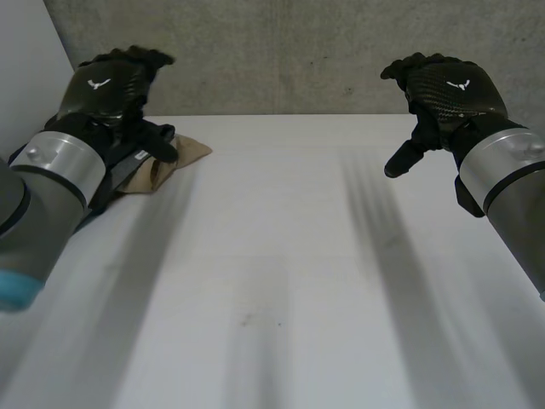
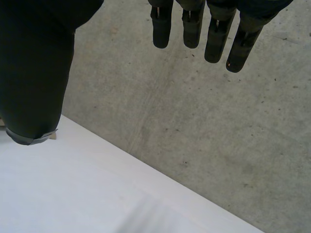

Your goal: Fold the laundry.

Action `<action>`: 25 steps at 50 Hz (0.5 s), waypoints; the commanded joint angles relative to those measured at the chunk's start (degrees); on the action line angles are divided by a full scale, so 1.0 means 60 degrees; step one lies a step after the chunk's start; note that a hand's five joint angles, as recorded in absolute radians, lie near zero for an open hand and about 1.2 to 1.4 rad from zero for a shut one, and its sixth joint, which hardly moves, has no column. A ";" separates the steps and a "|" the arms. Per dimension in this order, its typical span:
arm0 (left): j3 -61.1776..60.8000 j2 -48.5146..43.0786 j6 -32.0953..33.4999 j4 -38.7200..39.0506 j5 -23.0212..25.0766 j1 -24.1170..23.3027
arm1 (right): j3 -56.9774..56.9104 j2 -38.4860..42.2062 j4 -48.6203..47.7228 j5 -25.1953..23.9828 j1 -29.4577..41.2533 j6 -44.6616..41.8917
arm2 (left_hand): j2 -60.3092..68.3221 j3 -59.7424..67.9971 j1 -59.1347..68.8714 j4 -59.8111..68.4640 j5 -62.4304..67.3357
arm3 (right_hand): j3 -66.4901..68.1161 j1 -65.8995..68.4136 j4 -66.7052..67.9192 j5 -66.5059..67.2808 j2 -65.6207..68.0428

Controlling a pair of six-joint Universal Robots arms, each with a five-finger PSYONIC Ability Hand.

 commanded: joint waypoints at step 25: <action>0.4690 -0.7792 0.4183 0.1939 0.2864 0.4213 | 0.0038 0.0799 -0.0015 -0.0013 0.0013 -0.0483 | 0.2554 0.2505 0.2506 0.2587 0.2411 | -0.0377 -0.0195 -0.0570 -0.0552 -0.0428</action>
